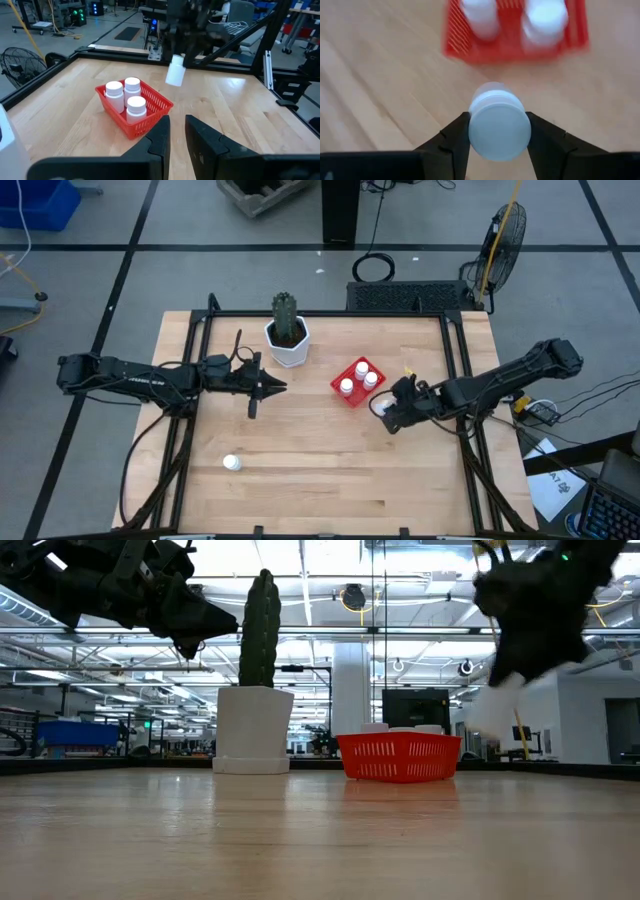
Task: Pick and place pill bottles into a basket
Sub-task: Put the white pill bottle into the red bin
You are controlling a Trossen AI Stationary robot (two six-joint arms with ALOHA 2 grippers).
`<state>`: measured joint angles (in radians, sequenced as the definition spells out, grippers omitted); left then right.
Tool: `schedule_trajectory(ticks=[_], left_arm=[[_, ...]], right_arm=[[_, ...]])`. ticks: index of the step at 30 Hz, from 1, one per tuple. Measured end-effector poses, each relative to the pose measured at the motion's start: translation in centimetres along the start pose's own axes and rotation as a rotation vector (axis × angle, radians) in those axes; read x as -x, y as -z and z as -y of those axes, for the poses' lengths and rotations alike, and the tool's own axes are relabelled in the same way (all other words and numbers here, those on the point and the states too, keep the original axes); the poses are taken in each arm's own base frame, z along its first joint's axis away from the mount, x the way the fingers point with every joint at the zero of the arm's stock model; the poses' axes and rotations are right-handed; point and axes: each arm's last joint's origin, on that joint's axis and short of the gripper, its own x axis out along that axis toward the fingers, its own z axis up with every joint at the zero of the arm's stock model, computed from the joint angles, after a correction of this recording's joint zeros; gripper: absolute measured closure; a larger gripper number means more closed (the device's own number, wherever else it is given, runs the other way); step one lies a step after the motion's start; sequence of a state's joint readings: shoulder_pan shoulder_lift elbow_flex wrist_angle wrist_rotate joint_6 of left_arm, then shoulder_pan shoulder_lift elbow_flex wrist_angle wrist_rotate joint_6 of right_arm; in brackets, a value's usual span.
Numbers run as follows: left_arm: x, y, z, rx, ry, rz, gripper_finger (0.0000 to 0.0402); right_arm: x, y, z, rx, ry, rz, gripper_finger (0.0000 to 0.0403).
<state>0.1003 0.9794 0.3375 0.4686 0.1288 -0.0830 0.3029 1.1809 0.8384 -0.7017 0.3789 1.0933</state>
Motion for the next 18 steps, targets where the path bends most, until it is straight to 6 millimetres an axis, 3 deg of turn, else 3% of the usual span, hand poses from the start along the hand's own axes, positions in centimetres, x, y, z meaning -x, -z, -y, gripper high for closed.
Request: schedule_trajectory(ticks=[9, 18], left_arm=[[0.0, 0.0, 0.0, 0.0, 0.0, -0.001, 0.0339], [0.0, 0.0, 0.0, 0.0, 0.0, 0.0, 0.0339]], right_arm=[[1.9, -4.3, -2.4, 0.192, -0.082, 0.184, 0.0253], [0.4, -9.1, -3.1, 0.299, 0.014, -0.022, 0.0253]])
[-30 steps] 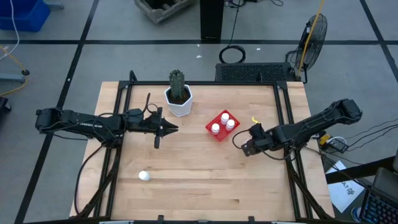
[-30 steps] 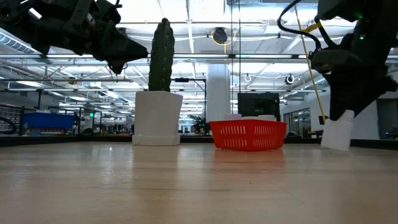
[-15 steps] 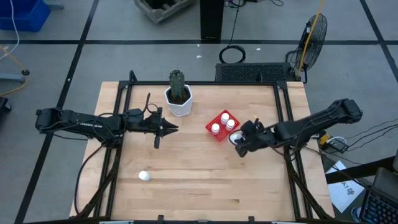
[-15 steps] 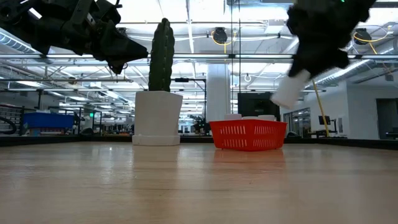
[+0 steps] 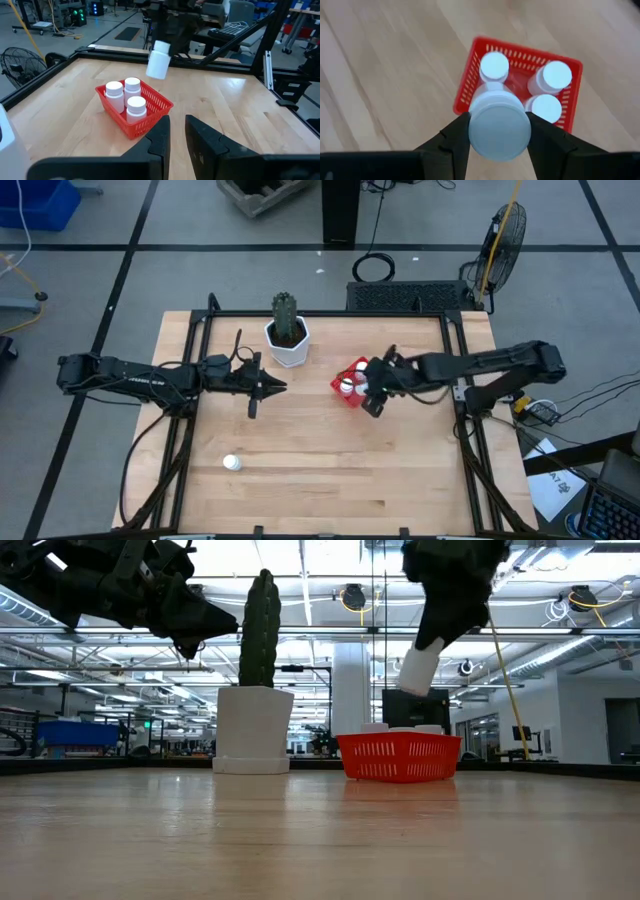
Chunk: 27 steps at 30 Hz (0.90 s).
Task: Pick and place pill bottles into a basket
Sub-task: Put the white pill bottle into the red bin
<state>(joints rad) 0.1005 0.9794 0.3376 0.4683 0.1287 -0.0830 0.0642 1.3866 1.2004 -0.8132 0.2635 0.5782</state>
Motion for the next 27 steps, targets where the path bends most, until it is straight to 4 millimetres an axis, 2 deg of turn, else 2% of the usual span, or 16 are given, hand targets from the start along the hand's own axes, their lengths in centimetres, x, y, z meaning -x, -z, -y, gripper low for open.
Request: schedule_trajectory(ticks=[5, 8, 15, 22, 27], left_arm=[[0.0, 0.0, 0.0, 0.0, 0.001, 0.0, 0.0339], [0.0, 0.0, 0.0, 0.0, 0.0, 0.0, 0.0339], [0.0, 0.0, 0.0, 0.0, 0.0, 0.0, 0.0339], [0.0, 0.0, 0.0, 0.0, 0.001, 0.0, 0.0339], [0.0, 0.0, 0.0, 0.0, 0.0, 0.001, 0.0339]], right_arm=[[-1.2, -2.5, 0.9, 0.022, -0.017, -0.068, 0.0253], [-2.5, -3.3, 1.5, 0.032, -0.019, -0.128, 0.0253], [-4.3, -3.4, 2.7, 0.045, 0.024, -0.243, 0.0253], [-5.2, -3.5, 2.4, 0.089, 0.022, -0.249, 0.0253], [-6.6, -3.3, 2.2, 0.102, 0.036, -0.282, 0.0253]])
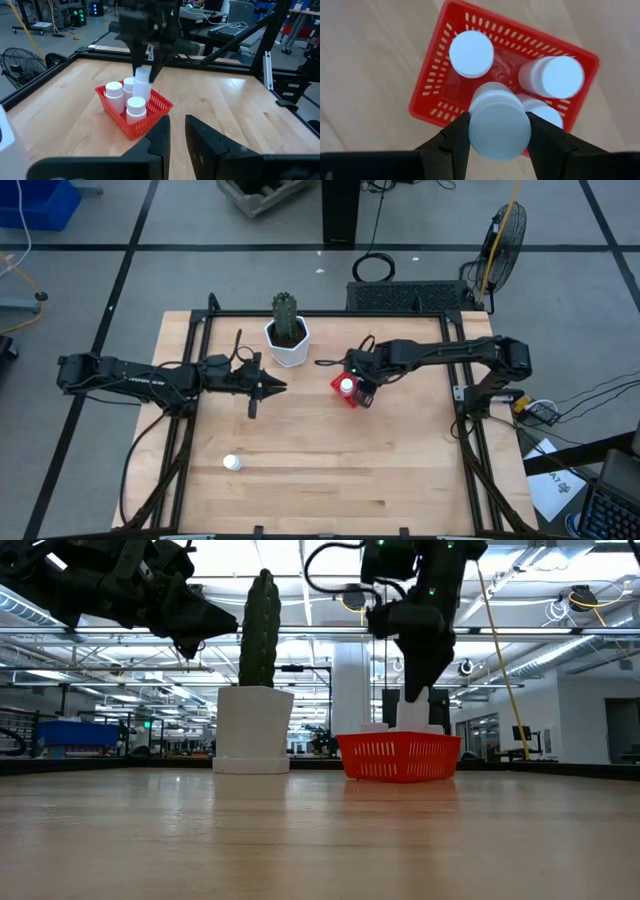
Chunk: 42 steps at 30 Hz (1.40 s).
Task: Pick and place pill bottles into a basket
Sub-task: Put the white pill bottle into the red bin
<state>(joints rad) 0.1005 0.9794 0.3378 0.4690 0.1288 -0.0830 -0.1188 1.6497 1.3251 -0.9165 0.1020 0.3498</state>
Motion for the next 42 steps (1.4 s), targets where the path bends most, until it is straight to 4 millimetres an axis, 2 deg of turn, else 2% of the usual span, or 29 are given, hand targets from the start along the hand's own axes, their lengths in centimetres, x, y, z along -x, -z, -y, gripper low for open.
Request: schedule_trajectory(ticks=[5, 11, 28, 37, 42], left_arm=[[0.0, 0.0, 0.0, 0.0, 0.0, 0.0, 0.0339], [0.0, 0.0, 0.0, 0.0, 0.001, 0.0, 0.0339], [0.0, 0.0, 0.0, -0.001, 0.001, 0.004, 0.0339], [0.0, 0.0, 0.0, -0.001, 0.001, 0.004, 0.0339], [0.0, 0.0, 0.0, -0.001, 0.0, 0.005, 0.0339]], right_arm=[[-1.9, -0.4, -0.4, 0.029, 0.012, -0.035, 0.0253], [-3.2, -0.9, -0.5, 0.054, 0.012, -0.033, 0.0253], [-3.6, -2.0, 1.7, 0.025, 0.013, 0.0, 0.0243], [-5.5, -2.0, 1.6, 0.03, -0.026, -0.039, 0.0248], [-5.5, -1.9, 1.5, 0.033, -0.028, -0.033, 0.0216]])
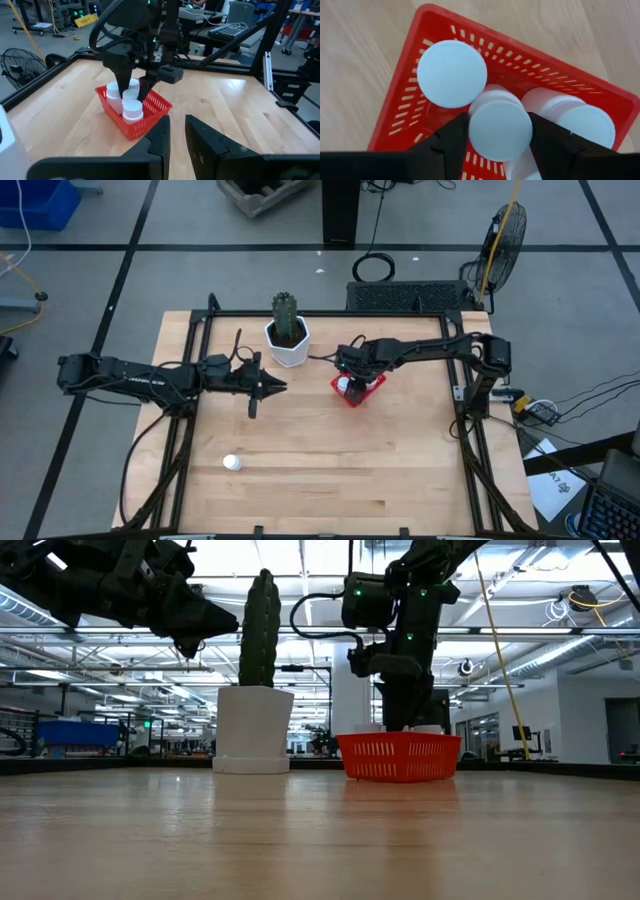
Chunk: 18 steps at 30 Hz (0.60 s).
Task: Pick and place pill bottles into a basket
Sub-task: Put the white pill bottle into the red bin
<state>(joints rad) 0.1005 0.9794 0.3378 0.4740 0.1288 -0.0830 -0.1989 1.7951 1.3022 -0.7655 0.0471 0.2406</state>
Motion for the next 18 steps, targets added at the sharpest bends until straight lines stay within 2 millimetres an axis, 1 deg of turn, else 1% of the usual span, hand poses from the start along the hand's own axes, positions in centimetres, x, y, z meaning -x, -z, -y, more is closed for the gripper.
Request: schedule_trajectory(ticks=[5, 11, 15, 18], left_arm=[[0.0, 0.0, 0.0, 0.0, 0.0, 0.0, 0.0339], [0.0, 0.0, 0.0, 0.0, 0.001, 0.0, 0.0339], [0.0, 0.0, 0.0, 0.0, 0.001, 0.0, 0.0339], [0.0, 0.0, 0.0, 0.0, 0.001, 0.001, 0.0339]], right_arm=[[-0.1, 0.1, -0.1, 0.016, 0.001, -0.011, 0.0184], [0.0, 0.1, -0.2, 0.034, -0.026, -0.01, 0.0169], [0.8, 0.2, -0.2, 0.034, -0.031, 0.01, 0.0168], [1.9, 0.3, -0.2, 0.048, -0.038, 0.048, 0.0168]])
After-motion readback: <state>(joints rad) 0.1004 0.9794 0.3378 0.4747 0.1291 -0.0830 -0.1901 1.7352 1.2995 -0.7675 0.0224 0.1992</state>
